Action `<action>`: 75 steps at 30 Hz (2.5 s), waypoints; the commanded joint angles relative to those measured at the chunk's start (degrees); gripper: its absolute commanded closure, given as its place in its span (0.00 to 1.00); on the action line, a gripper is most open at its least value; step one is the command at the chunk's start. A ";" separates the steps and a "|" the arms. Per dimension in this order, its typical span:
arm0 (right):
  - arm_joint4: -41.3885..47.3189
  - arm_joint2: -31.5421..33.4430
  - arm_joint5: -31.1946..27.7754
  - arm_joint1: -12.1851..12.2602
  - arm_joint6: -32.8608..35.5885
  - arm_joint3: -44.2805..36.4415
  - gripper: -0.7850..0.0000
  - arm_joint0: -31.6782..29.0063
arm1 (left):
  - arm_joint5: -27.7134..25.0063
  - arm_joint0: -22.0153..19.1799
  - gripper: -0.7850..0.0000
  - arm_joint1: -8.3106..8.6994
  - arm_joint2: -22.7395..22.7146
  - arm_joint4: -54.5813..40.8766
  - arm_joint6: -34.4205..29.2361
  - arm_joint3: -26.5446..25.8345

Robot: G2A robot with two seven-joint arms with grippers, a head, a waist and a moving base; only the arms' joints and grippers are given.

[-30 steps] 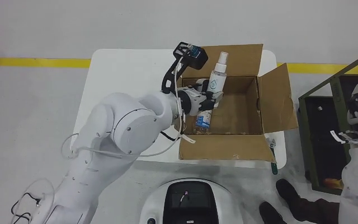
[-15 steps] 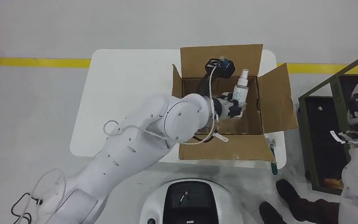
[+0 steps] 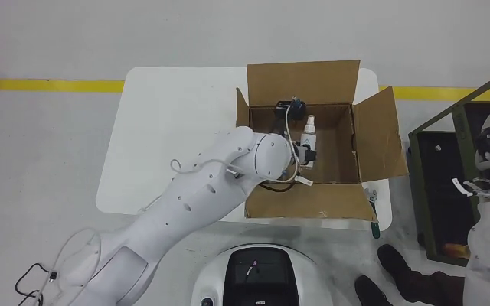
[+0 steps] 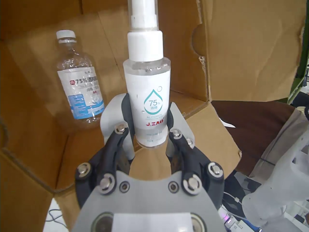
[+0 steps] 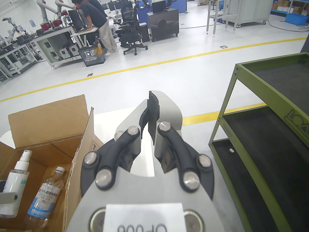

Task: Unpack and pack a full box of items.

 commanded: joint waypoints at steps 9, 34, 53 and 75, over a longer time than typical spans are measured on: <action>0.00 0.00 0.00 0.00 0.00 0.00 1.00 0.00 | 0.13 -0.73 1.00 -1.37 2.11 1.79 -0.71 5.77; 0.00 0.00 0.00 0.00 0.00 0.00 1.00 0.00 | -3.67 -1.98 0.89 0.04 2.67 21.12 -13.61 9.24; 0.00 0.00 0.00 0.00 0.00 0.00 1.00 0.00 | -4.66 -2.03 0.00 -1.65 1.16 25.60 -14.17 8.18; 8.14 -2.94 0.56 -0.73 -1.53 -3.26 1.00 -1.92 | -17.61 9.42 0.00 2.89 -17.46 36.06 -10.10 -30.16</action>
